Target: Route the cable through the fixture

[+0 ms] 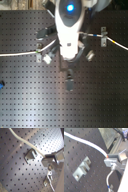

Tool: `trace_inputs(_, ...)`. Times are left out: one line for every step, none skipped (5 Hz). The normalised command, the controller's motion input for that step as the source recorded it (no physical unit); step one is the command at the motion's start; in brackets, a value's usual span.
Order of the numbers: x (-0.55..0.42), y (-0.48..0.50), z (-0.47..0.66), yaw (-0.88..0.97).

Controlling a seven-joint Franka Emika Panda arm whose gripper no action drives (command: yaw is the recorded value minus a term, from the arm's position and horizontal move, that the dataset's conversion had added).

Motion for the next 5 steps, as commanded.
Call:
trace_inputs(-0.030,0.369,0.16,0.42)
trace_inputs(0.040,0.458,0.05,0.29)
trace_inputs(-0.001,0.002,0.08,0.00)
trace_inputs(-0.226,0.135,0.60,0.00)
trace_inputs(-0.174,0.253,0.25,-0.08)
